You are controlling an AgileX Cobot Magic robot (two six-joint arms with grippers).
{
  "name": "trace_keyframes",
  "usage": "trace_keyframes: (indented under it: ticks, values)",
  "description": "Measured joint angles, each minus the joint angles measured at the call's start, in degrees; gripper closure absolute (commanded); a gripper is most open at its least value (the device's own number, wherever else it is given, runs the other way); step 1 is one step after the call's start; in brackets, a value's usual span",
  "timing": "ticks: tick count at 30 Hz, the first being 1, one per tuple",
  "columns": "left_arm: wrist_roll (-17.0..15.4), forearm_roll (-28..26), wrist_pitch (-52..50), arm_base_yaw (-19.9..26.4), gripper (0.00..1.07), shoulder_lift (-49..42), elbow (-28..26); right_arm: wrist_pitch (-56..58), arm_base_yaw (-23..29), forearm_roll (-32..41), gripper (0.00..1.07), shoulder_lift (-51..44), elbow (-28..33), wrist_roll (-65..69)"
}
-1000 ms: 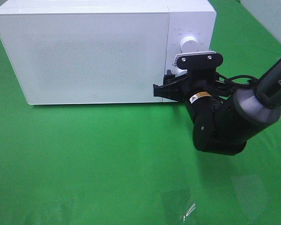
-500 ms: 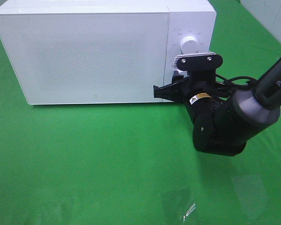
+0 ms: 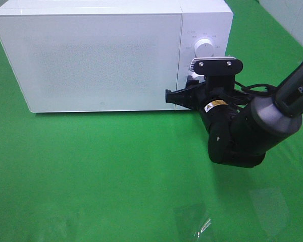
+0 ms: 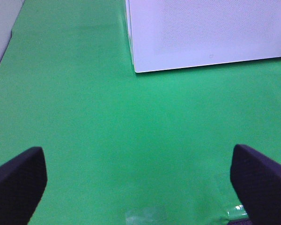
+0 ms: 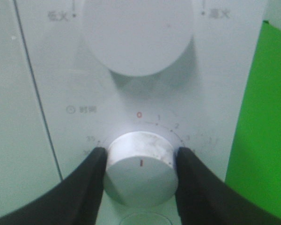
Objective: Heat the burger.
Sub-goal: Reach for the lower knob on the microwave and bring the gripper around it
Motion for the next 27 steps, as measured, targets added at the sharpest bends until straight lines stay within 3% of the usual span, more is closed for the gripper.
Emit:
trace_keyframes:
  ticks: [5, 7, 10, 13, 14, 16, 20, 27]
  values:
    - [0.0, 0.0, 0.0, 0.0, 0.07, 0.0, 0.0, 0.0, 0.0, -0.3, 1.07, 0.0, 0.0, 14.4]
    - [0.0, 0.0, 0.0, 0.0, 0.07, 0.0, 0.0, 0.0, -0.1, -1.1, 1.07, 0.0, 0.0, 34.7]
    - [0.0, 0.0, 0.0, 0.0, 0.07, 0.0, 0.0, -0.1, -0.1, -1.4, 1.07, 0.0, 0.1, 40.7]
    - [0.0, 0.0, 0.0, 0.0, 0.07, 0.0, 0.0, -0.6, -0.3, -2.1, 1.07, 0.1, 0.3, 62.5]
    - [0.0, 0.0, 0.0, 0.0, 0.07, 0.0, 0.0, -0.6, -0.3, -2.1, 1.07, 0.1, 0.3, 62.5]
    - [0.0, 0.0, 0.0, 0.0, 0.07, 0.0, 0.0, -1.0, -0.3, -2.6, 1.07, 0.1, 0.5, 81.4]
    - [0.0, 0.0, 0.0, 0.0, 0.07, 0.0, 0.0, -1.0, -0.3, -2.7, 1.06, 0.1, 0.6, 90.9]
    - [0.0, 0.0, 0.0, 0.0, 0.07, 0.0, 0.0, -1.0, -0.3, -2.8, 1.07, 0.1, 0.6, 92.3]
